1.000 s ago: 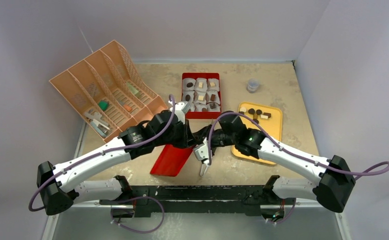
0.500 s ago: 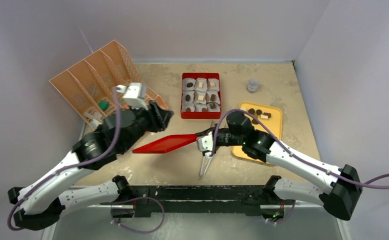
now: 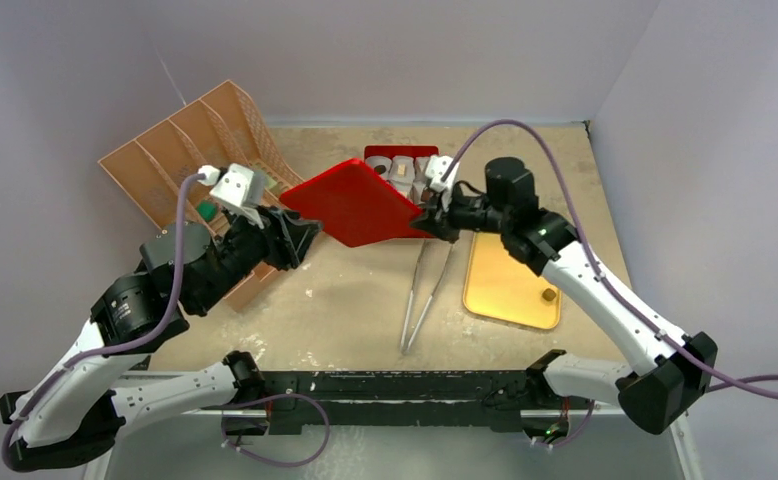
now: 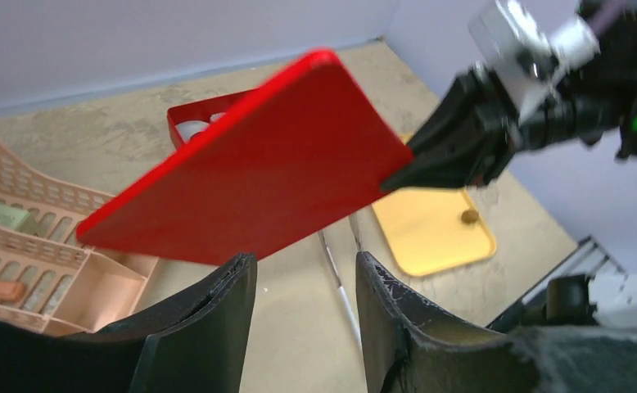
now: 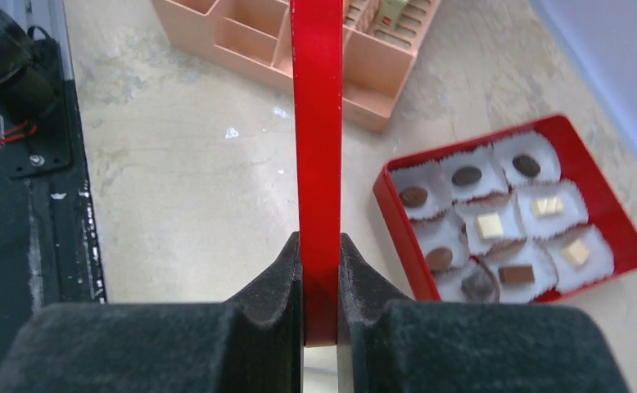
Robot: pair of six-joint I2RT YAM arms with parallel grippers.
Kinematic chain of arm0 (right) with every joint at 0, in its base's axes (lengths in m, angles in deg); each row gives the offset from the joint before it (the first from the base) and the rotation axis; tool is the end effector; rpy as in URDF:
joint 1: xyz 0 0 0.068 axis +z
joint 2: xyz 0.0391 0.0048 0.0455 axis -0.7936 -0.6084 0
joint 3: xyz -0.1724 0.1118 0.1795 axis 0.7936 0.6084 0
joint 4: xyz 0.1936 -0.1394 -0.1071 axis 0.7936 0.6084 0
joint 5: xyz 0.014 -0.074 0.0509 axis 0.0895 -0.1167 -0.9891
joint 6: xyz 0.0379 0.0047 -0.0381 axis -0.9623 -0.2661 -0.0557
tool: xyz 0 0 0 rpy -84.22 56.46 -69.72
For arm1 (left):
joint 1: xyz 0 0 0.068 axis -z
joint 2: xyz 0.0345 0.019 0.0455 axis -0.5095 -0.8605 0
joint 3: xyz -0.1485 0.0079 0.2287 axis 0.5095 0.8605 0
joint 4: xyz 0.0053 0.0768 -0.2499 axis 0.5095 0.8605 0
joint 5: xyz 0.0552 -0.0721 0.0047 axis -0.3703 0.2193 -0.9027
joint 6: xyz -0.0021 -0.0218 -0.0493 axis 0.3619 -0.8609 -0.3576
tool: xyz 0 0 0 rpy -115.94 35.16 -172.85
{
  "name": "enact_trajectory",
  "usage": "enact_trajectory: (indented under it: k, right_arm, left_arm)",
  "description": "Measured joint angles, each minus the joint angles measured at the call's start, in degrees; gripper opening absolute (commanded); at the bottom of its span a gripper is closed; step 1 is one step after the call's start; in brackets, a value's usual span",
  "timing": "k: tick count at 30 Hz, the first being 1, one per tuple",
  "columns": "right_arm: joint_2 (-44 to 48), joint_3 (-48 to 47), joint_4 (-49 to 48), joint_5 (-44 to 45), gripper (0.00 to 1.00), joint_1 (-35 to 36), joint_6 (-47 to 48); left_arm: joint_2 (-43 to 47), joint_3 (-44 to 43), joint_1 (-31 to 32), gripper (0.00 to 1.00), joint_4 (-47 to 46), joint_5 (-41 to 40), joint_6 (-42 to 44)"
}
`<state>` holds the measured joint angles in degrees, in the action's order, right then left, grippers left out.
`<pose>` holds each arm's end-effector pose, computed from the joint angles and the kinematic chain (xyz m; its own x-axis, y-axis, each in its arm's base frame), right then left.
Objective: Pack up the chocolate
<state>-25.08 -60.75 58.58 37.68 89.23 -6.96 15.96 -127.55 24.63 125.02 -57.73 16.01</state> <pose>0.2060 0.1758 0.3781 0.0996 -0.2702 -0.9576 -0.9228 0.3349 -0.1904 0.0760 -0.0843 0.4645 -0.2523 -0.2126 -0.9440 0.4620 0.8307 -0.3106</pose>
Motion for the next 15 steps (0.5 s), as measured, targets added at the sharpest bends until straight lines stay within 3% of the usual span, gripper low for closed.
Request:
enact_trajectory:
  k: [4, 15]
  right_arm:
    - [0.0, -2.2, 5.4, -6.2, 0.0, -6.1, -3.3]
    - [-1.1, -8.5, 22.2, -26.4, 0.0, -10.3, 1.9]
  left_arm:
    - [-0.2, -0.5, 0.0, 0.48, 3.0, 4.9, 5.0]
    - [-3.1, -8.5, 0.0, 0.51, 12.3, 10.4, 12.3]
